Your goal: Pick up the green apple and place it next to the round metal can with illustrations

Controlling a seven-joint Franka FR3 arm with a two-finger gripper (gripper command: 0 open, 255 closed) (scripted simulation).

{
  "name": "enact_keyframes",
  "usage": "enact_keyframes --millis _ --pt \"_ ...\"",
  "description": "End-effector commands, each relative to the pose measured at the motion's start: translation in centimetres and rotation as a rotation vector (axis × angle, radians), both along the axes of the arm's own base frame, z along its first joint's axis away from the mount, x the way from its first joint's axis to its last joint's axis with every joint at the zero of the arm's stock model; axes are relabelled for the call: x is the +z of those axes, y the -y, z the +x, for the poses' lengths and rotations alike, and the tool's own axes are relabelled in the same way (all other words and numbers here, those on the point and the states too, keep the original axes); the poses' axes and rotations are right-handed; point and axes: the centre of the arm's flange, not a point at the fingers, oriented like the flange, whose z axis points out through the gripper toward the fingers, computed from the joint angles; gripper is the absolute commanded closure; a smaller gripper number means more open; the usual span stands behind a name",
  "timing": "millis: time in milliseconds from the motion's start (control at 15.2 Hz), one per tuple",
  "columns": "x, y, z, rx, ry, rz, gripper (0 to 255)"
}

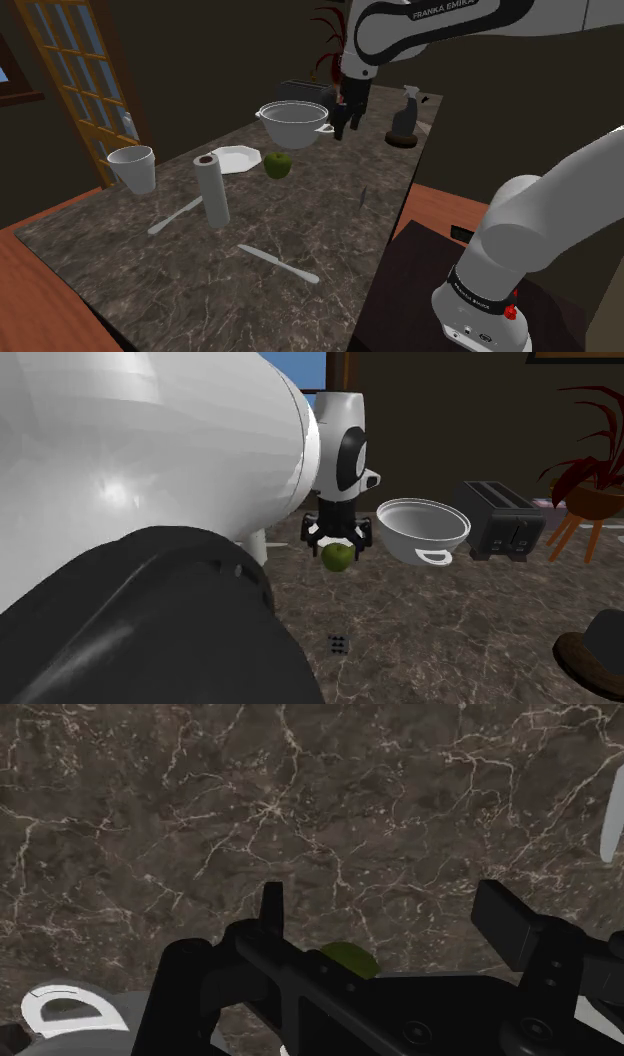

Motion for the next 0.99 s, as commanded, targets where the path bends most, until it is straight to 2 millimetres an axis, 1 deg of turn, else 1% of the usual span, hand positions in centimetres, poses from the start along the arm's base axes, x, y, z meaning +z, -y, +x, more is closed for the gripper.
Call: enact_keyframes --millis 0,462,924 --pt "-1.2 -0.1 2.3 0.026 0.009 0.000 0" --pt "-4.8 -1.1 10.3 0.112 0.037 0.002 0" --pt "-8.3 -2.8 18.3 0.198 0.065 0.003 0"
